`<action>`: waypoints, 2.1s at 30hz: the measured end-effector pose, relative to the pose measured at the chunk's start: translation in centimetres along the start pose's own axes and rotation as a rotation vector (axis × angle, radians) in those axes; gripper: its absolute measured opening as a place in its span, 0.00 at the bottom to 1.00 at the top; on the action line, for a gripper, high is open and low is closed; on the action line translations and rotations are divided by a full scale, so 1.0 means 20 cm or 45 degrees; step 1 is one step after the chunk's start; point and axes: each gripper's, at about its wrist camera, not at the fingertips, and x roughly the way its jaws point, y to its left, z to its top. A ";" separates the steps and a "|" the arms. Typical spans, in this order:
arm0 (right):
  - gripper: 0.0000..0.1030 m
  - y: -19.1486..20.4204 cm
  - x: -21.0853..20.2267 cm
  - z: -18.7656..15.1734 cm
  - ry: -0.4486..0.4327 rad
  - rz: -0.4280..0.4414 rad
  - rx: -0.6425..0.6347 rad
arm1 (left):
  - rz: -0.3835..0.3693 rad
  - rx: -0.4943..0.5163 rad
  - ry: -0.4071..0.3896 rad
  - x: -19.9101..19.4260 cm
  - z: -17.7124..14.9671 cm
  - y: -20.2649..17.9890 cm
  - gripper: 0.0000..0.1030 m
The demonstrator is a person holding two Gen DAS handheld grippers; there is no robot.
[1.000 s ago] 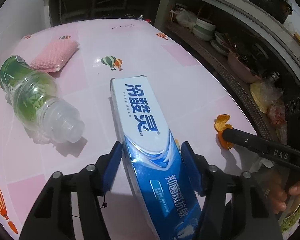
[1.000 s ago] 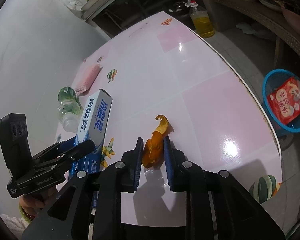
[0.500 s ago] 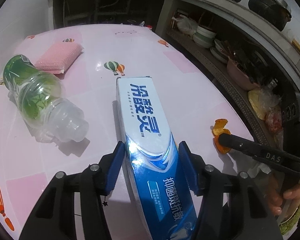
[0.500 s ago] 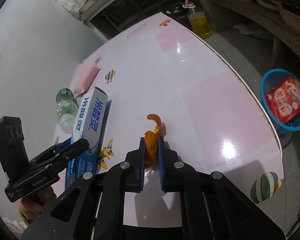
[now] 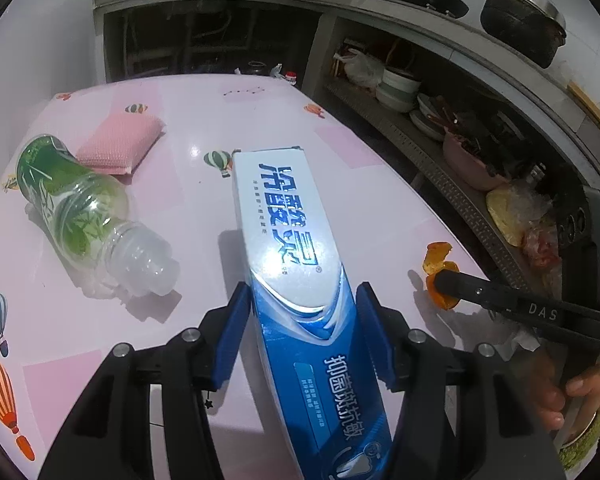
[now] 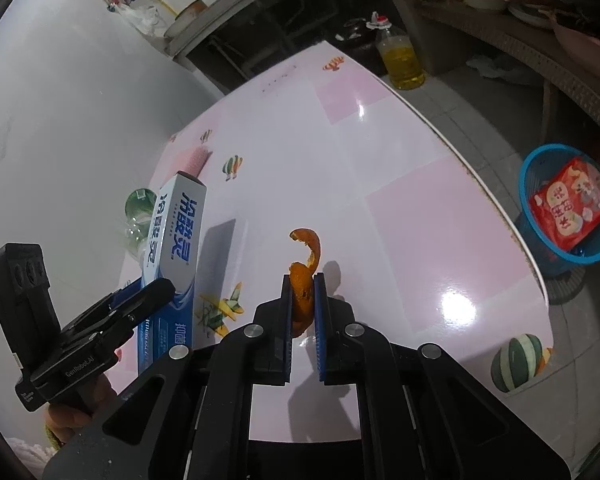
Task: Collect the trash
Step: 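Carry the toothpaste box with left tool over the wastebasket and drop it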
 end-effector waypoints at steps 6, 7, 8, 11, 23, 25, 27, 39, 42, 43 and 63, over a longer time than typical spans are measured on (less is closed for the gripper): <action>0.08 -0.01 -0.05 0.00 -0.033 0.040 0.023 | -0.013 0.020 -0.038 -0.05 0.02 -0.04 0.51; 0.08 -0.01 -0.07 0.00 -0.041 0.049 0.027 | -0.017 0.025 -0.048 -0.06 0.03 -0.05 0.51; 0.08 -0.02 -0.08 0.00 -0.048 0.055 0.031 | -0.019 0.031 -0.055 -0.07 0.03 -0.07 0.51; 0.08 -0.04 -0.12 0.00 -0.076 0.067 0.045 | -0.035 0.051 -0.072 -0.09 0.06 -0.11 0.51; 0.08 -0.34 -0.49 -0.01 -0.332 0.005 0.224 | -0.297 0.129 -0.046 0.00 0.30 -0.47 0.51; 0.08 -0.42 -0.56 -0.03 -0.388 -0.035 0.282 | -0.365 0.132 -0.008 0.06 0.36 -0.56 0.51; 0.08 -0.54 -0.63 -0.05 -0.437 -0.071 0.359 | -0.435 0.129 0.052 0.15 0.43 -0.67 0.51; 0.08 -1.16 -0.61 -0.26 -0.442 -0.160 0.736 | -0.497 0.001 0.614 1.13 0.56 -1.31 0.51; 0.08 -1.26 -0.58 -0.29 -0.429 -0.158 0.792 | -0.421 -0.004 0.700 1.35 0.54 -1.42 0.51; 0.08 -1.30 -0.57 -0.30 -0.423 -0.156 0.818 | -0.400 -0.001 0.726 1.43 0.54 -1.46 0.51; 0.08 -1.55 -0.46 -0.37 -0.346 -0.199 0.939 | -0.188 -0.194 0.823 2.01 0.58 -1.48 0.67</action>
